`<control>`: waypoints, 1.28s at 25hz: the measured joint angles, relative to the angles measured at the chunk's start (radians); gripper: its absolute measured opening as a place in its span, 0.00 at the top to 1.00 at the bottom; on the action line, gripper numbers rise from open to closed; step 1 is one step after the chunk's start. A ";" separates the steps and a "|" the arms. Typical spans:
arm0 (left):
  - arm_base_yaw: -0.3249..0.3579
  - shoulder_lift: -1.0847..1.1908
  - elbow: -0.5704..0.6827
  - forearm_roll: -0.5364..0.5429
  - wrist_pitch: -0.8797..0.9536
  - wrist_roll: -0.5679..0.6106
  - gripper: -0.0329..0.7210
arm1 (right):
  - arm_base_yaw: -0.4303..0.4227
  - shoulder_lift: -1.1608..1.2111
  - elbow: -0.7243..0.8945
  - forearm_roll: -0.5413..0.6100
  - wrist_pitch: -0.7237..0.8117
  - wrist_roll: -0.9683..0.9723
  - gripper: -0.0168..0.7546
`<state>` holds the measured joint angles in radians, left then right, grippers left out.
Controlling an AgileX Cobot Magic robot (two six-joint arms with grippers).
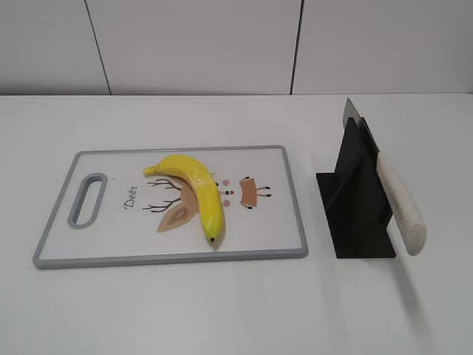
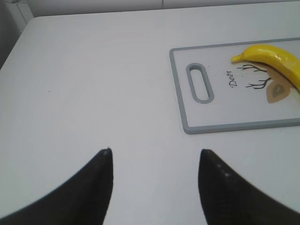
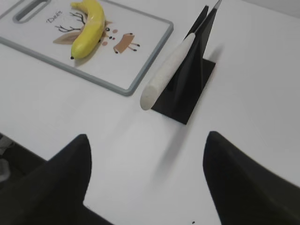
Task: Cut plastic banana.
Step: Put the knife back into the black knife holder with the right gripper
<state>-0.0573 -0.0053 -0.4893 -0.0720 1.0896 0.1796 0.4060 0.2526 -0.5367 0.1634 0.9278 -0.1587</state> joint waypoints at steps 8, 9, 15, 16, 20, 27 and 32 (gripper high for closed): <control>0.000 0.000 0.000 0.000 0.000 0.000 0.23 | 0.000 -0.146 0.000 0.008 -0.028 0.000 0.24; 0.000 0.000 0.000 0.000 0.000 0.000 0.23 | 0.000 -0.165 0.000 0.010 -0.029 0.000 0.24; 0.000 0.000 0.000 0.000 0.000 0.000 0.23 | 0.000 -0.257 0.000 0.024 -0.043 0.000 0.24; 0.000 0.000 0.000 -0.001 0.000 0.000 0.23 | 0.000 -0.258 0.000 0.026 -0.047 0.000 0.24; 0.000 0.000 0.000 0.000 0.000 0.000 0.23 | 0.000 -0.258 0.000 0.040 -0.049 0.000 0.24; 0.000 0.000 0.000 0.000 0.000 0.000 0.23 | 0.000 -0.258 0.000 0.049 -0.049 0.000 0.24; 0.000 0.000 0.000 0.000 0.000 0.000 0.23 | -0.007 -0.258 0.000 0.050 -0.050 0.000 0.24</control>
<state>-0.0573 -0.0053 -0.4893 -0.0721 1.0896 0.1796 0.3993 -0.0055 -0.5367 0.2131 0.8774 -0.1587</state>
